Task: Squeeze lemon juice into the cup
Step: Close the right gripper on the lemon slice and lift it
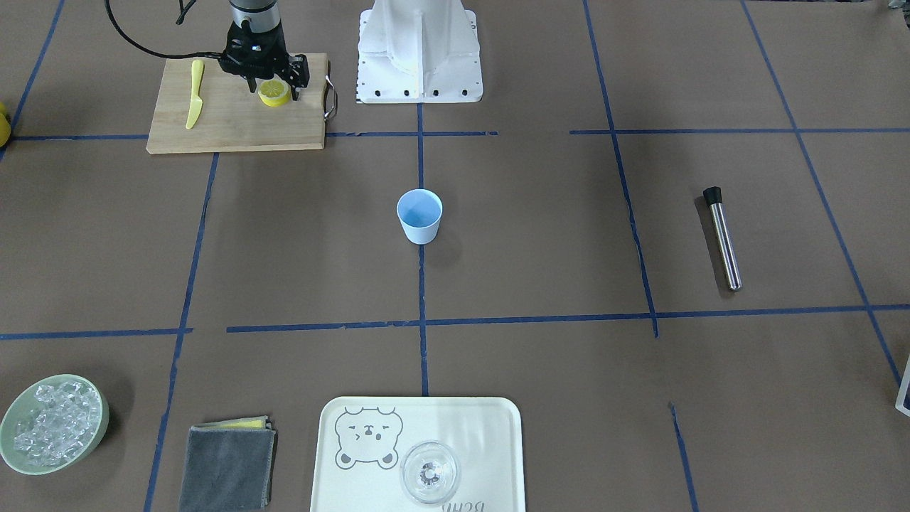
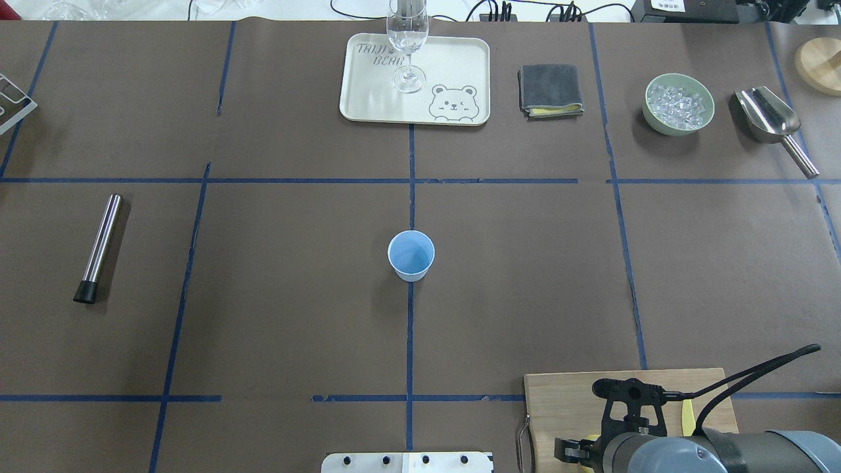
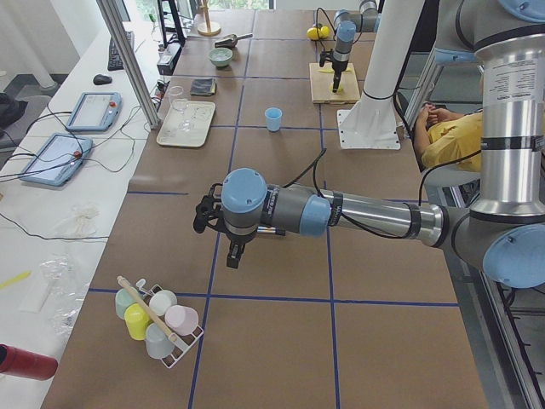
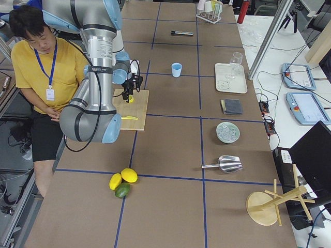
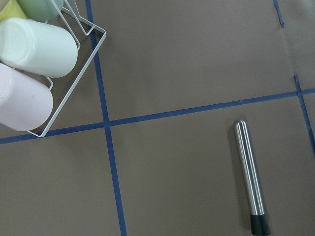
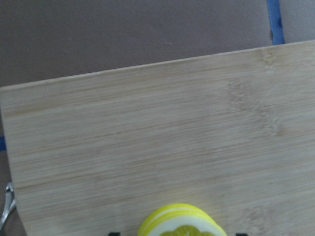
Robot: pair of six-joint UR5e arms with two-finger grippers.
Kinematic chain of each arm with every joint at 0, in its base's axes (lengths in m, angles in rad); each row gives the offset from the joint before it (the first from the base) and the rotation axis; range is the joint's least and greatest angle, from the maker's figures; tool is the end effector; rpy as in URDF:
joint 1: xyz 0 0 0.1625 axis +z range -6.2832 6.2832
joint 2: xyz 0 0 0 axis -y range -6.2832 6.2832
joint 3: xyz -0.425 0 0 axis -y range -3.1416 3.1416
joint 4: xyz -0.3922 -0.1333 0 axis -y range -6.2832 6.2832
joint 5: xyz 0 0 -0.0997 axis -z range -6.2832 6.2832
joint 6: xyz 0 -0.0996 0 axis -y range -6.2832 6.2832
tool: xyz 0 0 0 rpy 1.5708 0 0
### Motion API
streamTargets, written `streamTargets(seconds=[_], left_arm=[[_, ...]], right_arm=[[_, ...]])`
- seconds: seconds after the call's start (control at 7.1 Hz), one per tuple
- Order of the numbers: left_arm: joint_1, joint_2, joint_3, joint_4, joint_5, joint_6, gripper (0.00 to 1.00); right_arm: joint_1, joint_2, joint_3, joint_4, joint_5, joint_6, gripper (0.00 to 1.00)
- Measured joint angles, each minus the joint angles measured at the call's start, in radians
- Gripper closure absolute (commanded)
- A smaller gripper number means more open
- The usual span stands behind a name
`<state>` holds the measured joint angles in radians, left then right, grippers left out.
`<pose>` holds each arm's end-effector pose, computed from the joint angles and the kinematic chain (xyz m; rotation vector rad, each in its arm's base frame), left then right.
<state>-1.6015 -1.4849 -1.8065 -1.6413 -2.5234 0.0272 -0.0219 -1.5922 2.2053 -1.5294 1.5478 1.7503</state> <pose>-0.0663 -0.4594 0.5619 0.2307 0.9423 0.1017 -0.4542 -0.1257 0.3800 -0.0438 -0.6541 0.1595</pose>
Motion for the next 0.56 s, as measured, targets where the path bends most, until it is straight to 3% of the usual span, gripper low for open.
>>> streamTargets(seconds=[0.56], left_arm=[[0.0, 0.0, 0.0, 0.0, -0.018, -0.001, 0.0]], right_arm=[[-0.002, 0.0, 0.01, 0.0, 0.01, 0.024, 0.44]])
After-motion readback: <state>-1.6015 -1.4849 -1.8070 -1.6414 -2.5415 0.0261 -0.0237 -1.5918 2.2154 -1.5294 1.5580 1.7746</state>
